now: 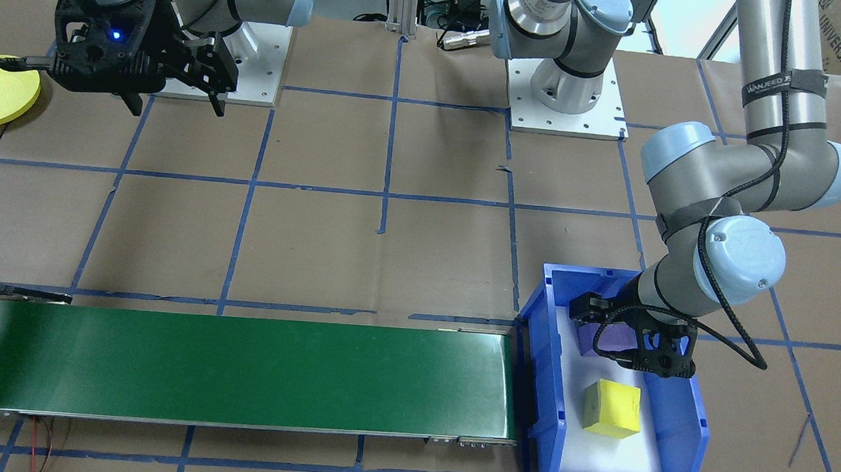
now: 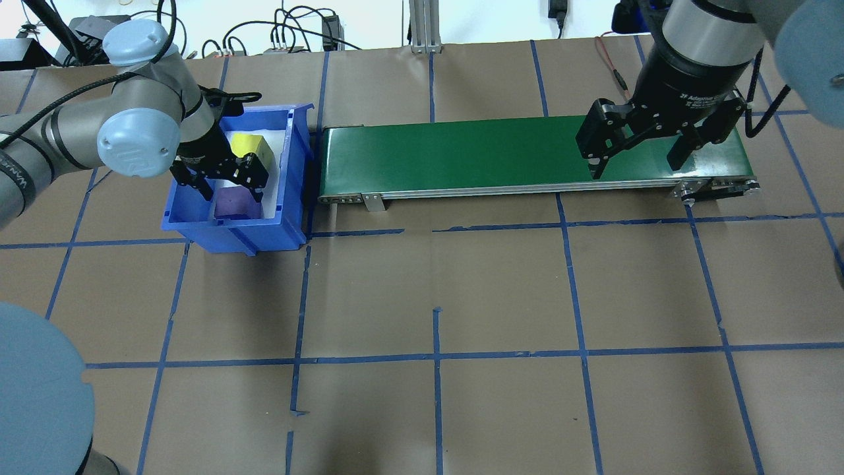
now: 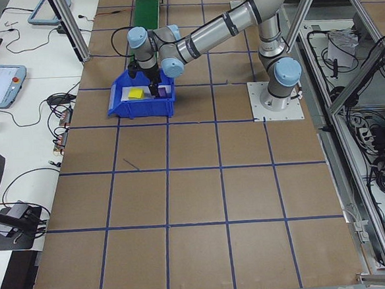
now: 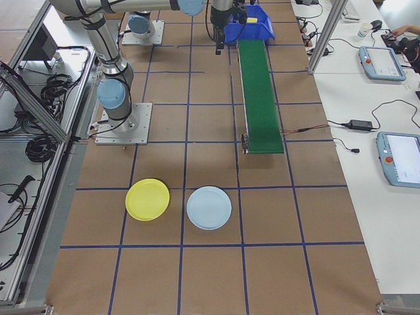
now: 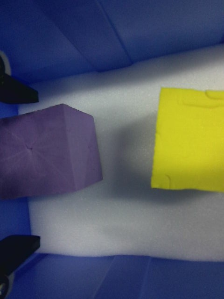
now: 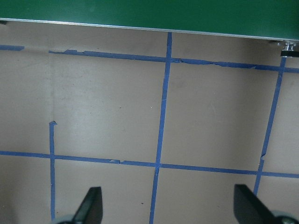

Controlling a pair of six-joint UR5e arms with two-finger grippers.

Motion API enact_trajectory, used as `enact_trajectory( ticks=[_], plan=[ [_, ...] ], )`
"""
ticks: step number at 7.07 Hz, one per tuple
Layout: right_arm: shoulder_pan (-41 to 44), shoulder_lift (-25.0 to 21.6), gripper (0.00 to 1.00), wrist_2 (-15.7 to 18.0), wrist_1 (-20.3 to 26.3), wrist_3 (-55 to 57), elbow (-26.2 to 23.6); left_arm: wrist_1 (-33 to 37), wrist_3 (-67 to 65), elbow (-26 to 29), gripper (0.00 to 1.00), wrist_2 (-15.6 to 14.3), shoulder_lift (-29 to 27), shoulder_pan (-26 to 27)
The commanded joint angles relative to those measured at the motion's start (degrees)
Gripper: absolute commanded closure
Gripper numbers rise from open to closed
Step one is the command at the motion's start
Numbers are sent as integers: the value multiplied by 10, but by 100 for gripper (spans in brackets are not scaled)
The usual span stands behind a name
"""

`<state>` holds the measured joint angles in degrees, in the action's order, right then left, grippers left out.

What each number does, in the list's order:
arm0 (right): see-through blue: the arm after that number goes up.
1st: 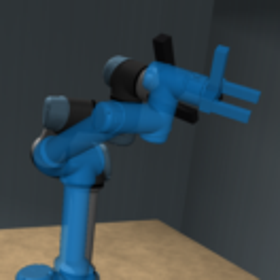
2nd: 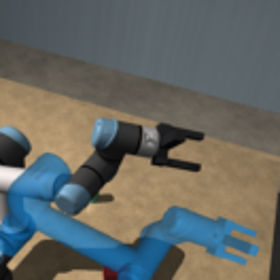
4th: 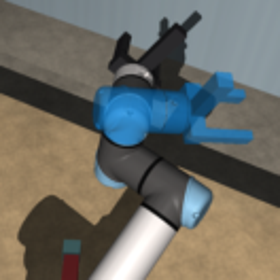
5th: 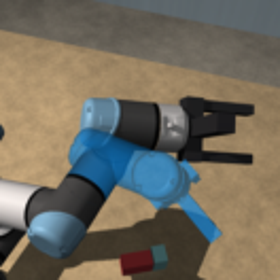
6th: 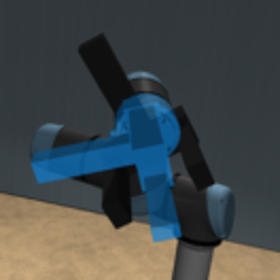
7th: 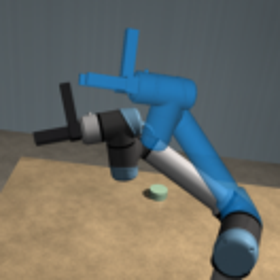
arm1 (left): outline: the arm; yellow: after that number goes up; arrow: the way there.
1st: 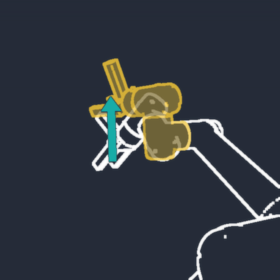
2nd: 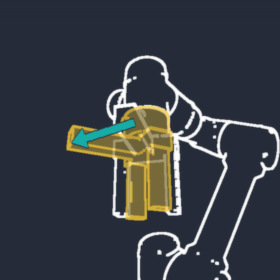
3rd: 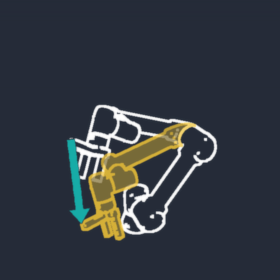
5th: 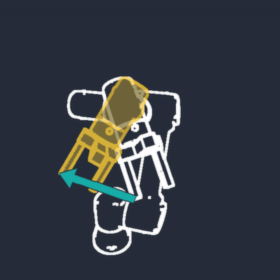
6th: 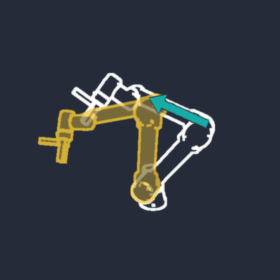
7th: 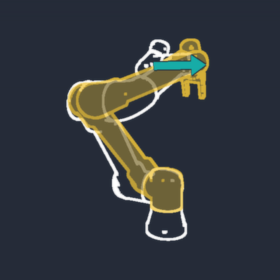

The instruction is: Move block left to right into plate

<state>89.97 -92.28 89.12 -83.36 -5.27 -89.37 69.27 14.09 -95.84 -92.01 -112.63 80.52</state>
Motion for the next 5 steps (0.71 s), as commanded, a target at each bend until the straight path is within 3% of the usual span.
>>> enact_trajectory(
  ticks=[1, 4, 5],
  plan=[
    [0, 0, 0, 0, 0, 1, 0, -11, 0, -11, 2, 0, 0, 0],
    [0, 1, 0, 0, 0, 1, 0, -33, 0, -31, 2, 0, 0, 0],
    [0, 0, 0, 0, 0, 0, 0, -34, 0, -33, 6, 0, 0, 0]
  ],
)
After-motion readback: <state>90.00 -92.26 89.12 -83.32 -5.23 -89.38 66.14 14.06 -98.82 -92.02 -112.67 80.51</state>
